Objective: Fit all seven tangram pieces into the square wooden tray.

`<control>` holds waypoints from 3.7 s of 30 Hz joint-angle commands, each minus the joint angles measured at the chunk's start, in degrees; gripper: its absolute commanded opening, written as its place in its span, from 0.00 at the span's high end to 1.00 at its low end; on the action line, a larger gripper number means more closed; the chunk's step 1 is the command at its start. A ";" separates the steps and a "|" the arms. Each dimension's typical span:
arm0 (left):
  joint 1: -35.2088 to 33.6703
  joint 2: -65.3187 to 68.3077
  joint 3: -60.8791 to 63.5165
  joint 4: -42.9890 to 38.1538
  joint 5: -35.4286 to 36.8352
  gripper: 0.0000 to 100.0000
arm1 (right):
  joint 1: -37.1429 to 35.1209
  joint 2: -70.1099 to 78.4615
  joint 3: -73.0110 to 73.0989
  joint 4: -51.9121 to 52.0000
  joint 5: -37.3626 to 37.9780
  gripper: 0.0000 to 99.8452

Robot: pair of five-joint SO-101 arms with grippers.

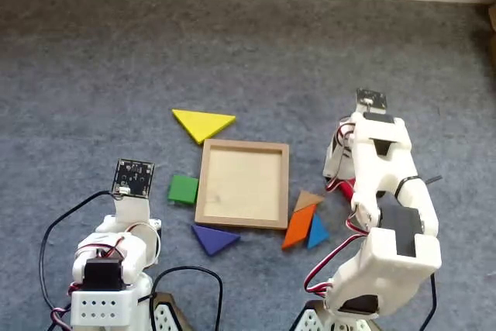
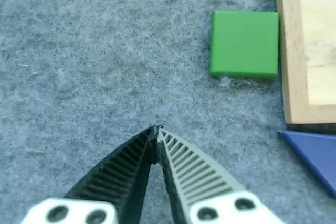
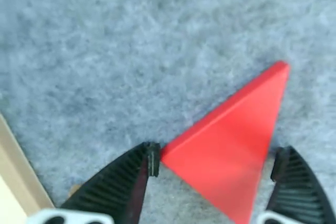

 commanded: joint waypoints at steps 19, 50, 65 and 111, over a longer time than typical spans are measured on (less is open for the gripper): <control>-0.48 -1.71 1.10 0.53 -0.18 0.99 | 2.33 -1.10 -4.09 -1.45 0.53 0.84; -0.48 -1.71 1.10 0.53 -0.18 0.99 | -28.53 -17.89 -4.26 10.59 -5.71 0.87; -0.48 -1.71 1.10 0.53 -0.18 0.99 | -35.38 -0.22 -17.10 9.45 -16.26 0.87; -0.48 -1.71 1.10 0.53 -0.18 0.99 | -40.13 -15.69 7.43 1.98 -0.79 0.98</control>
